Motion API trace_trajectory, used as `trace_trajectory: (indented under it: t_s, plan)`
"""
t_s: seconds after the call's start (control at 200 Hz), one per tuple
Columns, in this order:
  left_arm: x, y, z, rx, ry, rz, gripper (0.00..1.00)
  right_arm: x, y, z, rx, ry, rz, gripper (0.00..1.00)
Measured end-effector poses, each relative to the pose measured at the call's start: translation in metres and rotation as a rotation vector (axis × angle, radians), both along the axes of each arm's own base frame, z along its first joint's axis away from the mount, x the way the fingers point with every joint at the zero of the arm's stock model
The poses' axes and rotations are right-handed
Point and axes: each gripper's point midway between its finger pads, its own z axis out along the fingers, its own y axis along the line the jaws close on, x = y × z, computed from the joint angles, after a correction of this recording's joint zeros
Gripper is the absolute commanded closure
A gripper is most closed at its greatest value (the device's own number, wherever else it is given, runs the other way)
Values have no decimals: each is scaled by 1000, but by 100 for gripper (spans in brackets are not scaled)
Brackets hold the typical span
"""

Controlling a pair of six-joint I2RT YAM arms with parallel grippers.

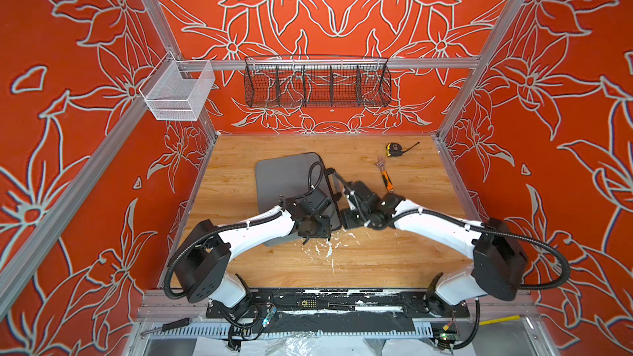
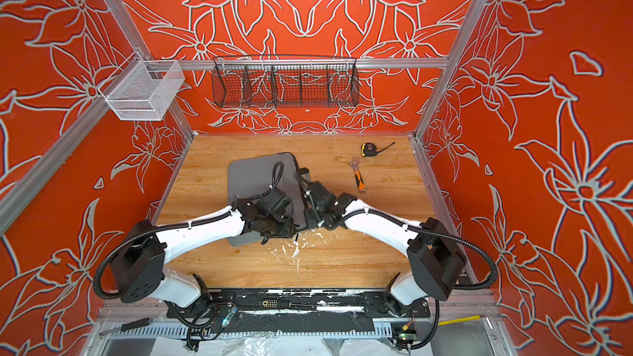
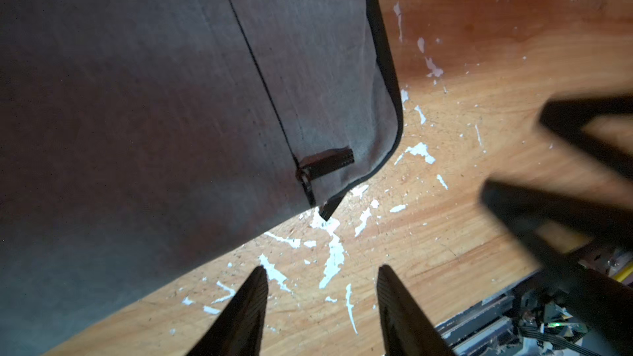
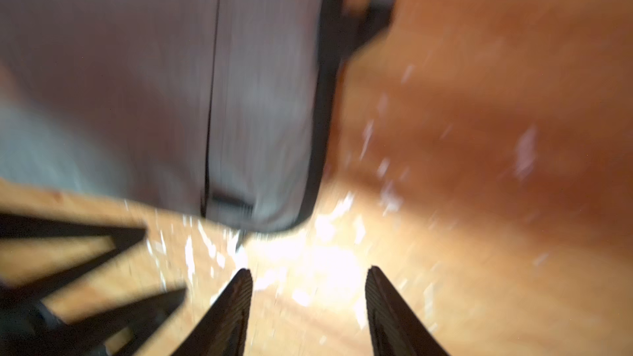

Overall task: Open the zippered laptop bag and take out the laptop
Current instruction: Adjust the zippered laptop bag at the center of the board, then unzip the zipper on the zippered laptop bag.

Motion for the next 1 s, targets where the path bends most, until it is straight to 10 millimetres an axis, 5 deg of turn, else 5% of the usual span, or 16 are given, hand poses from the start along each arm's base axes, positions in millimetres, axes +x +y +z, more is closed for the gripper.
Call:
trace_trajectory:
  t_s: [0.1,0.215,0.405,0.666,0.861,1.001]
  plan:
    - [6,14,5,-23,0,38,48,-49,5,-32,-57,21,20,50]
    - [12,33,1,-40,24,92,49,-72,16,-41,-53,-27,18,51]
    - [14,45,-9,-48,65,131,51,-47,39,-33,-6,-148,-80,52]
    - [6,49,-21,-57,101,145,52,-21,60,-48,-15,-197,-129,57]
    - [7,51,-23,-57,101,155,52,-5,75,-57,-21,-209,-139,72]
    - [8,54,-24,-56,98,164,52,0,79,-57,-42,-229,-128,93]
